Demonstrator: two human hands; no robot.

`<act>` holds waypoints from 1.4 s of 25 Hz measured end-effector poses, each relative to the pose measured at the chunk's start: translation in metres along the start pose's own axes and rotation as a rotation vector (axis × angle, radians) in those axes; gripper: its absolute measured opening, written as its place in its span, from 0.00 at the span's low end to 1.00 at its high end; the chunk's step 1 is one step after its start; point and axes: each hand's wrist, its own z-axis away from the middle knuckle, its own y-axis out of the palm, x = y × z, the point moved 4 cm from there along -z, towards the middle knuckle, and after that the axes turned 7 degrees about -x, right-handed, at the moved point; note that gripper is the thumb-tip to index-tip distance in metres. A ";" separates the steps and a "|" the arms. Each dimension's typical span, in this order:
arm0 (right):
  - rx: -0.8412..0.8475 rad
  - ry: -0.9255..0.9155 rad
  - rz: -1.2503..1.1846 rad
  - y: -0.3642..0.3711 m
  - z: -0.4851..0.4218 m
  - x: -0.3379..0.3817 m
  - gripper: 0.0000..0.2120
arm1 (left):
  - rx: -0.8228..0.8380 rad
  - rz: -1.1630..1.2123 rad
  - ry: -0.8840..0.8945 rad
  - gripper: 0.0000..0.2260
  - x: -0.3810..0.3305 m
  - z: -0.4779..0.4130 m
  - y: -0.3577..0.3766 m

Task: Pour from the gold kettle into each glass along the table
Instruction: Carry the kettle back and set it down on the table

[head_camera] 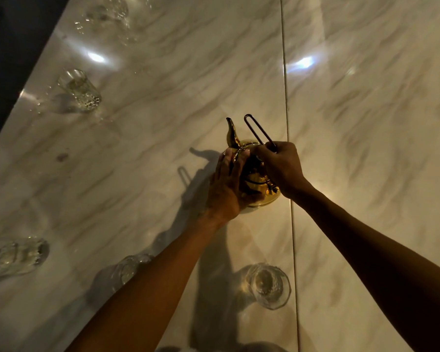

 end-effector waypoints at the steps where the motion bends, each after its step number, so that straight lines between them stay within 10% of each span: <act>1: -0.002 -0.010 0.002 -0.001 -0.001 -0.001 0.13 | -0.010 0.005 0.000 0.46 -0.001 0.000 0.000; 35: 0.178 -0.222 0.386 -0.023 -0.053 0.003 0.10 | -0.015 -0.082 -0.108 0.42 -0.028 -0.001 -0.003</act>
